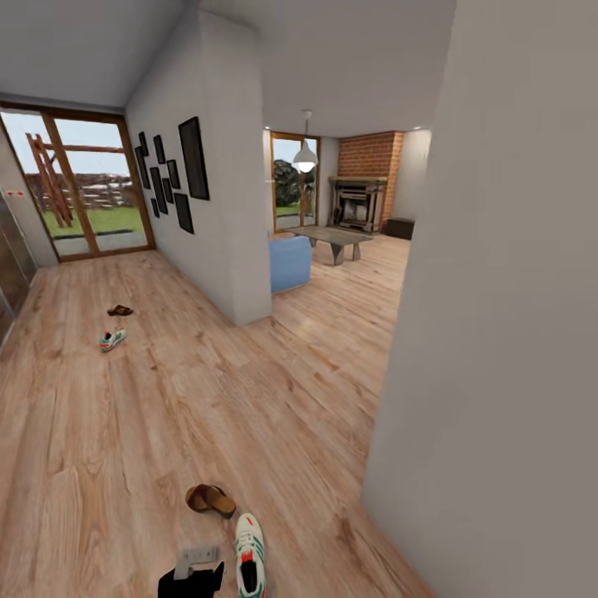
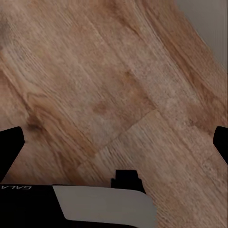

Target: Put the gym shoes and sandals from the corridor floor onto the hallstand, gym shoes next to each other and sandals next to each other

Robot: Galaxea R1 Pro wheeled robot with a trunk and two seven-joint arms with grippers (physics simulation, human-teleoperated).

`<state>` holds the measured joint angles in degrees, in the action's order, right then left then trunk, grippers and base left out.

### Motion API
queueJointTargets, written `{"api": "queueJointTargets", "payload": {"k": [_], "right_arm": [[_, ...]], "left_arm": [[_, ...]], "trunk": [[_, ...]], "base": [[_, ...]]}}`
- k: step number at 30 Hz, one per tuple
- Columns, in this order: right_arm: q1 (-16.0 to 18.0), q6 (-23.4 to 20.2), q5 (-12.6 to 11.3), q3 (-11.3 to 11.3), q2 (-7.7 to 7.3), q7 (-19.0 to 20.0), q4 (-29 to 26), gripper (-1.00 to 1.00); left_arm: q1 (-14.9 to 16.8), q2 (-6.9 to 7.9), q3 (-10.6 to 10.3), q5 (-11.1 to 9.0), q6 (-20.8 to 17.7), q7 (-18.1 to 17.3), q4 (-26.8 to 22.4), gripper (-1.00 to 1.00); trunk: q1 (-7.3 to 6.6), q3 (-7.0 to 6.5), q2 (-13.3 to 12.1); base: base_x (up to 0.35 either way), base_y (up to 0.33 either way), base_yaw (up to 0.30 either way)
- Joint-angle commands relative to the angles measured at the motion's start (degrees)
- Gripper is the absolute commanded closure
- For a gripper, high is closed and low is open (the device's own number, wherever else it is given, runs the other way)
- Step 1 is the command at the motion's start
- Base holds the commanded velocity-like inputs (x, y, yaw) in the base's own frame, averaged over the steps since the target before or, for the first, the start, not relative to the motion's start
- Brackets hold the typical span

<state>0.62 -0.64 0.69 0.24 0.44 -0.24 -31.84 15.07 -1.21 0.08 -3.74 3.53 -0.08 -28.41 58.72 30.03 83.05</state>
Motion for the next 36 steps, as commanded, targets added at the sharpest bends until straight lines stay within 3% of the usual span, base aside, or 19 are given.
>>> {"api": "queueJointTargets", "payload": {"k": [1, 17, 36], "right_arm": [[0.0, -0.1, 0.1, 0.0, 0.0, 0.0, -0.1, -1.0], [0.0, 0.0, 0.1, 0.1, 0.0, 0.0, -0.1, -1.0], [0.0, 0.0, 0.2, 0.2, 0.0, 0.1, -0.1, -1.0]], "left_arm": [[0.0, -0.02, 0.0, -0.4, 0.2, 0.0, 0.1, -1.0], [0.0, -0.02, 0.0, -0.4, 0.2, 0.0, 0.1, -1.0], [0.0, -0.02, 0.0, -0.4, 0.2, 0.0, 0.1, -1.0]], "trunk": [[0.01, 0.08, 0.0], [0.01, 0.42, 0.0], [0.01, 0.45, 0.0]], "base": [[0.21, 0.0, 0.3], [0.251, -0.065, 0.281], [0.008, -0.092, 0.02]]}}
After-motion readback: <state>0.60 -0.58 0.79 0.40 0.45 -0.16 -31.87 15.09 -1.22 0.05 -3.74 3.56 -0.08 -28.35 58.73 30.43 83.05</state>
